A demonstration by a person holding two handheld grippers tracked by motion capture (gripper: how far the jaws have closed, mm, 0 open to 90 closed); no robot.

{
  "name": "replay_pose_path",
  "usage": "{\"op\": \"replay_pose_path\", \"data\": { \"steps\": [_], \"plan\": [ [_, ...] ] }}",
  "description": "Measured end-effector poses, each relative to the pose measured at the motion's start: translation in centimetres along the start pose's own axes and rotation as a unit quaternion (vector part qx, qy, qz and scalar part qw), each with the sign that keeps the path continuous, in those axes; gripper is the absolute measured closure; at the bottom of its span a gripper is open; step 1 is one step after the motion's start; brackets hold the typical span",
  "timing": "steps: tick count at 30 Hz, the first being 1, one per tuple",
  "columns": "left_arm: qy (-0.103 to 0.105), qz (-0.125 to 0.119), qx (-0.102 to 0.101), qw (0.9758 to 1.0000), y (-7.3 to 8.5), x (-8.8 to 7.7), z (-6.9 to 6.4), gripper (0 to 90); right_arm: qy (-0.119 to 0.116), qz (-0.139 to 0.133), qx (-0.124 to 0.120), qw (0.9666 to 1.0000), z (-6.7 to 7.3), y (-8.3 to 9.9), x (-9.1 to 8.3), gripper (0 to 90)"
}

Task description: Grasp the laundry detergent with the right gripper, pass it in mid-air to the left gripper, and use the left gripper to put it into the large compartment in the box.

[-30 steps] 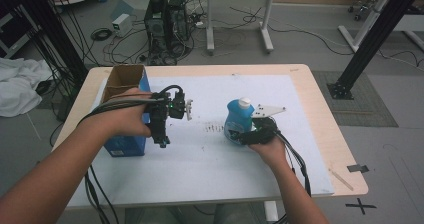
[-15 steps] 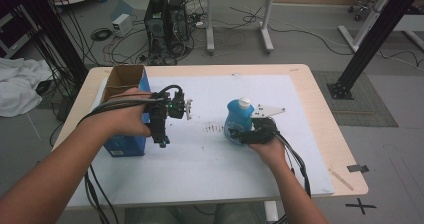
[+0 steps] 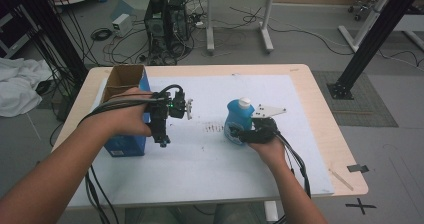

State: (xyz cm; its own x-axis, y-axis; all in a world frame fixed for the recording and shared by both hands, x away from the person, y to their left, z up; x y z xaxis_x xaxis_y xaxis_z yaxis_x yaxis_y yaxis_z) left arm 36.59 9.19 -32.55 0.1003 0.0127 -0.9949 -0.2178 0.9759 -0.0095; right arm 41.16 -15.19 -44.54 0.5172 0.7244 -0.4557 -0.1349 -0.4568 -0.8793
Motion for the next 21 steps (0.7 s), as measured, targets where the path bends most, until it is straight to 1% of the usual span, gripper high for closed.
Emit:
{"op": "replay_pose_path", "data": {
  "steps": [1, 2, 3, 4, 5, 6, 7, 9, 10, 11, 12, 13, 14, 15, 17, 18, 20, 21],
  "plan": [
    [0.000, 0.000, 0.000, 1.0000, 0.01, 0.00, -0.01, 12.2, -0.003, 0.005, 0.000, 1.0000, 0.01, 0.04, -0.07, 38.3],
    [0.000, -0.001, 0.002, 1.0000, -0.01, 0.00, 0.03, 12.2, -0.001, 0.003, -0.003, 1.0000, -0.05, 0.04, -0.05, 38.6],
    [0.001, -0.001, 0.001, 1.0000, 0.02, -0.01, -0.01, 12.2, -0.002, 0.004, -0.006, 1.0000, -0.08, 0.08, -0.02, 38.7],
    [0.002, 0.000, 0.001, 1.0000, 0.02, 0.00, -0.02, 12.2, 0.001, 0.004, -0.009, 0.9999, -0.12, 0.09, 0.02, 39.5],
    [0.002, 0.000, -0.002, 1.0000, 0.05, 0.01, -0.06, 12.2, 0.005, 0.001, -0.007, 1.0000, -0.10, 0.07, 0.07, 40.5],
    [-0.001, 0.012, 0.011, 0.9999, 0.10, -0.14, 0.14, 12.2, 0.006, 0.003, -0.007, 1.0000, -0.11, 0.07, 0.01, 41.0],
    [0.002, -0.003, -0.005, 1.0000, 0.04, 0.10, -0.05, 12.2, 0.007, 0.004, -0.006, 1.0000, -0.10, 0.09, -0.02, 41.2],
    [0.002, 0.003, -0.001, 1.0000, 0.04, 0.09, 0.00, 12.2, 0.009, 0.003, -0.005, 0.9999, -0.08, 0.04, 0.04, 41.7],
    [0.001, 0.002, 0.001, 1.0000, 0.00, 0.09, 0.03, 12.2, 0.008, 0.002, -0.003, 1.0000, -0.02, 0.01, 0.03, 42.3],
    [0.005, 0.000, -0.002, 1.0000, -0.02, 0.15, -0.03, 12.2, 0.009, 0.004, -0.003, 0.9999, 0.01, 0.01, -0.01, 42.8],
    [0.003, 0.000, -0.001, 1.0000, -0.06, 0.15, -0.02, 12.2, 0.011, 0.002, -0.009, 0.9999, -0.06, 0.00, 0.03, 43.3],
    [0.000, 0.000, 0.003, 1.0000, -0.12, 0.10, 0.04, 12.2, 0.014, -0.002, -0.008, 0.9999, -0.04, -0.04, 0.09, 43.7],
    [0.004, -0.001, 0.000, 1.0000, -0.13, 0.12, -0.04, 12.2, 0.011, 0.002, -0.010, 0.9999, -0.04, -0.03, -0.03, 44.1],
    [0.003, -0.003, 0.001, 1.0000, -0.17, 0.09, -0.04, 12.2, 0.009, 0.003, -0.007, 0.9999, 0.06, 0.00, -0.08, 44.4],
    [0.001, -0.005, 0.007, 1.0000, -0.27, 0.00, 0.08, 12.2, 0.008, 0.005, -0.012, 0.9999, 0.07, -0.04, -0.09, 44.6],
    [0.003, -0.003, 0.001, 1.0000, -0.24, -0.02, -0.03, 12.2, 0.011, 0.003, -0.010, 0.9999, 0.07, -0.03, -0.06, 44.8],
    [0.005, -0.003, 0.000, 1.0000, -0.30, -0.03, -0.02, 12.2, 0.003, -0.001, -0.007, 1.0000, 0.15, -0.15, -0.11, 44.9],
    [0.002, -0.002, 0.000, 1.0000, -0.33, -0.12, 0.04, 12.2, 0.004, -0.003, -0.012, 0.9999, 0.11, -0.20, -0.20, 44.9]
  ]
}}
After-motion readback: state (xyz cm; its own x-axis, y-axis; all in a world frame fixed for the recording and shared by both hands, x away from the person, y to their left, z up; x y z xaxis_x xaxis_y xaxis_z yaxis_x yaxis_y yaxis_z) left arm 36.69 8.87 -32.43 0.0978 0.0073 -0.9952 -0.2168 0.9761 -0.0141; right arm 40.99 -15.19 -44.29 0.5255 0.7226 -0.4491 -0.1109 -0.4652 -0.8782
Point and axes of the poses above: each handheld gripper's, and its own axes: x roughly forward along the jaws, y roughly out of its underside, z roughly to its left, the point moved 6 cm from there along x, roughly forward along the jaws, and after that the axes turned 12 degrees about -x, right-handed, at the moved point
